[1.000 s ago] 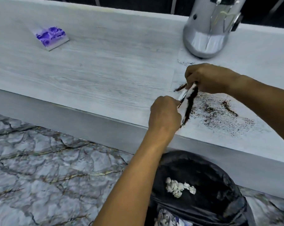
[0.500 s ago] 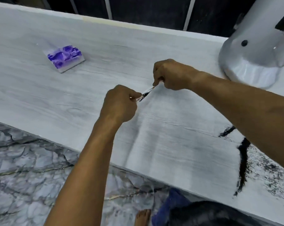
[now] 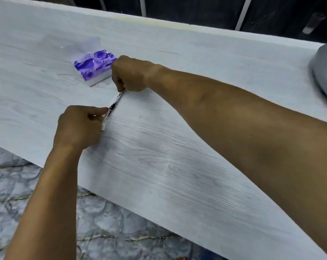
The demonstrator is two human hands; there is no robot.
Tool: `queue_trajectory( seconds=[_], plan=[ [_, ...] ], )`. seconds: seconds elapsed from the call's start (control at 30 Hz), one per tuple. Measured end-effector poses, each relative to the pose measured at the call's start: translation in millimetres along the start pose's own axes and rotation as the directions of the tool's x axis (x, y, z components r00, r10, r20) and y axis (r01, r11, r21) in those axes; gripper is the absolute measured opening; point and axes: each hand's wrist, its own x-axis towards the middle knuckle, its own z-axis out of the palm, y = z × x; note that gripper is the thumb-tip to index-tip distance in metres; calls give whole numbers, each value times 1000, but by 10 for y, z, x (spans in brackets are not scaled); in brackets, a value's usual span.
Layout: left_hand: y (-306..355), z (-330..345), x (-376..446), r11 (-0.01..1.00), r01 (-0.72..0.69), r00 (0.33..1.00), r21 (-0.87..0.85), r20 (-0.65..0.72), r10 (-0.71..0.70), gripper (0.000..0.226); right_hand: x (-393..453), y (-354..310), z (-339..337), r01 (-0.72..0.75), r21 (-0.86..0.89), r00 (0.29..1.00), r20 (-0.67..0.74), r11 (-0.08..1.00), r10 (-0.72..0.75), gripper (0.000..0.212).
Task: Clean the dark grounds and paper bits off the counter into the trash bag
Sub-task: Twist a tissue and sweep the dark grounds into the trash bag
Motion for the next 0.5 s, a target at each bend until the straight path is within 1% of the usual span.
queue_trajectory(
  seconds=[0.17, 0.27, 0.4, 0.5],
  plan=[
    [296, 330, -287, 999, -43, 998, 1, -36, 43, 32, -275, 335, 38, 71, 1, 997, -35, 997, -71, 30],
    [612, 607, -510, 992, -128, 991, -10, -38, 128, 33, -637, 682, 13, 79, -25, 994, -70, 997, -80, 21],
    [1122, 976, -687, 978, -208, 978, 14, 24, 208, 32, -1159, 1120, -113, -16, -60, 998, -67, 998, 12, 23],
    [1508, 1285, -707, 973, -230, 972, -12, 47, 231, 30, -1539, 1455, -228, -93, -109, 994, -65, 990, 86, 24]
  ],
)
